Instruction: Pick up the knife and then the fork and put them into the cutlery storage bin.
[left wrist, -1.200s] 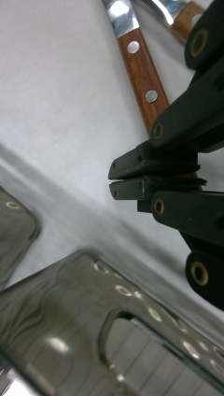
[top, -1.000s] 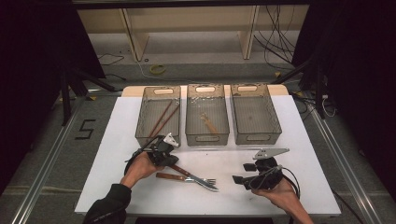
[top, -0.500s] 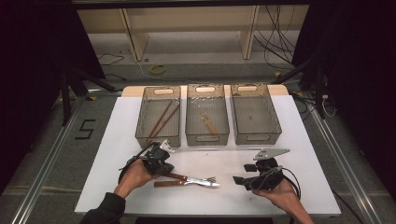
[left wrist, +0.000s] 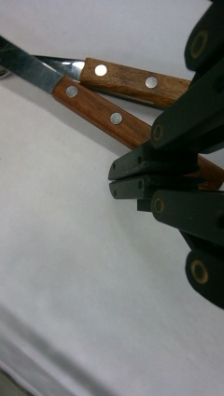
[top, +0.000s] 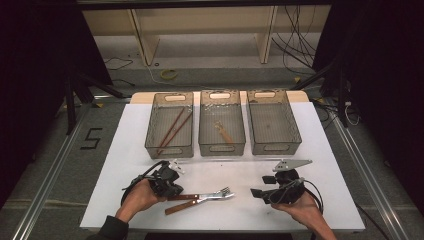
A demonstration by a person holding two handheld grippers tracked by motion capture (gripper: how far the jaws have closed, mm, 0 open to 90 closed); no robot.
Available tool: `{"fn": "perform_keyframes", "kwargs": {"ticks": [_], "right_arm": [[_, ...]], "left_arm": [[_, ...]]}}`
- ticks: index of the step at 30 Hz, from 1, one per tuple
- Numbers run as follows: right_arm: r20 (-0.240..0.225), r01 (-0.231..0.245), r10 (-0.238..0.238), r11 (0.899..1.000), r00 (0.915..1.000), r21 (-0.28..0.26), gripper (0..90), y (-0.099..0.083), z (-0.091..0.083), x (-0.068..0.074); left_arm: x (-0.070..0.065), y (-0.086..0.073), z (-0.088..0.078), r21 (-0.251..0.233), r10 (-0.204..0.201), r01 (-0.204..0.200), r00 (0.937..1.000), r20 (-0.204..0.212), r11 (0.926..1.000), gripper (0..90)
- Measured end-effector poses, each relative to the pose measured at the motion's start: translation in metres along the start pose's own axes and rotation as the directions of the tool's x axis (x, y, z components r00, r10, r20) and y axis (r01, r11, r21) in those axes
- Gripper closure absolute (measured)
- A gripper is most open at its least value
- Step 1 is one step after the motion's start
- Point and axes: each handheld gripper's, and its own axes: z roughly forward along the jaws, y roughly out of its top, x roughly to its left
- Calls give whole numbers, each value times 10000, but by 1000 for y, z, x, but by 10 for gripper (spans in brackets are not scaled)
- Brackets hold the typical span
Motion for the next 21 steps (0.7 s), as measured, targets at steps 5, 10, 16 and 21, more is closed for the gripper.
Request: {"fn": "perform_keyframes", "kwargs": {"ticks": [5,10,16,21], "right_arm": [[17,15,-15,10000,10000,-38,316,-1,-1,0],[15,-12,12,10000,10000,-44,316,-1,-2,0],[-7,19,-19,10000,10000,-55,315,-1,-1,0],[-34,21,-21,10000,10000,-49,315,-1,0,1]], "left_arm": [[-1,1,-3,-24,198,-198,9998,-4,9998,835],[0,2,-19,-461,428,-438,9988,-221,9980,668],[-3,2,-23,-413,698,-707,9973,-225,9966,427],[-6,2,-19,-79,989,-990,9949,-173,9951,346]]}}
